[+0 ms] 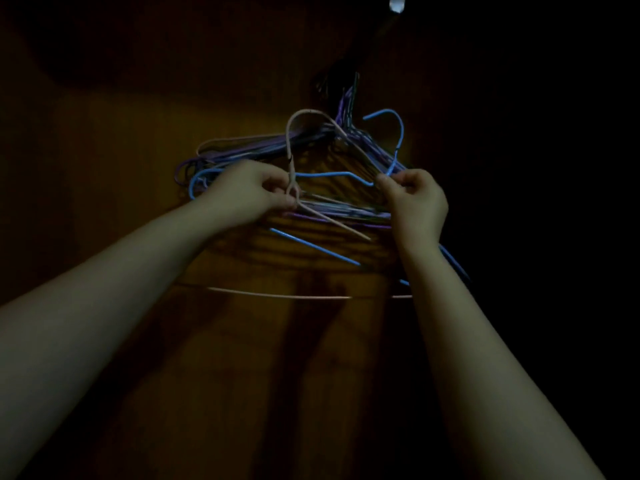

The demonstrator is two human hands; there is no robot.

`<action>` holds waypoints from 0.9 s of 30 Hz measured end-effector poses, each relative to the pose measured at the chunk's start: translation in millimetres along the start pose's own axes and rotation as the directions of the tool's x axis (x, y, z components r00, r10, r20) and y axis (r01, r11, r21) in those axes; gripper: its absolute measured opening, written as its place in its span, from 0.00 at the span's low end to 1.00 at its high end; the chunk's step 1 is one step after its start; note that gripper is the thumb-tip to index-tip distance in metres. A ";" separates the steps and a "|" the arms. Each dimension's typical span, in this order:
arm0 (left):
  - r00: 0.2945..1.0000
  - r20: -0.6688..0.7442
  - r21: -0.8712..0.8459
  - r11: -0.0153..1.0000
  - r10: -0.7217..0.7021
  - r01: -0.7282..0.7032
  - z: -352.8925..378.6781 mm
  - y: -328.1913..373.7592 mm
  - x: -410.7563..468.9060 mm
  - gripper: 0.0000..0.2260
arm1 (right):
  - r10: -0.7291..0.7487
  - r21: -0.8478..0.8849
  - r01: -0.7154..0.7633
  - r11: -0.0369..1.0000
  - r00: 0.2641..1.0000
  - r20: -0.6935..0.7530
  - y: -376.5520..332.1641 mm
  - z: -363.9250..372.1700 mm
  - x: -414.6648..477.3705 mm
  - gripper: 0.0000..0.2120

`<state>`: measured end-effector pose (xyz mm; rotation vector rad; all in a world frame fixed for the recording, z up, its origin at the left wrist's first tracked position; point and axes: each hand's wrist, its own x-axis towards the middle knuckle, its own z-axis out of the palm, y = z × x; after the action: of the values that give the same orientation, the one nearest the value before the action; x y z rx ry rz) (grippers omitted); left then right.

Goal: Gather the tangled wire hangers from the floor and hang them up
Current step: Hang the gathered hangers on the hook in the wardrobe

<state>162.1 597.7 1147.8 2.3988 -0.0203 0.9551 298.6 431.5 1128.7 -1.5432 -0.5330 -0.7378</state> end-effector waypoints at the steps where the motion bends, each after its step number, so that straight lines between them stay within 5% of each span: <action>1: 1.000 -0.009 -0.024 1.000 -0.003 0.003 -3.6 1.8 5.6 0.05 | -0.017 -0.009 0.017 1.000 1.000 -0.017 -4.5 3.4 9.4 0.09; 7: 0.997 -0.078 -0.063 0.998 -0.027 0.022 -26.4 12.0 40.2 0.06 | -0.104 0.000 0.105 0.995 0.985 -0.140 -25.8 25.9 64.3 0.10; 12: 0.991 -0.136 0.067 0.998 0.017 -0.008 -41.7 16.1 63.6 0.06 | -0.151 0.002 0.154 0.988 0.972 -0.178 -46.7 41.2 94.4 0.09; 27: 0.993 -0.057 0.032 0.994 -0.104 0.106 -34.3 -2.0 66.5 0.05 | -0.232 -0.061 0.230 0.971 0.972 -0.044 -22.2 71.8 73.0 0.09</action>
<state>190.5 628.6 1209.7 2.3783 0.1422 0.9796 343.0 498.5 1195.9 -1.5245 -0.6670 -0.9744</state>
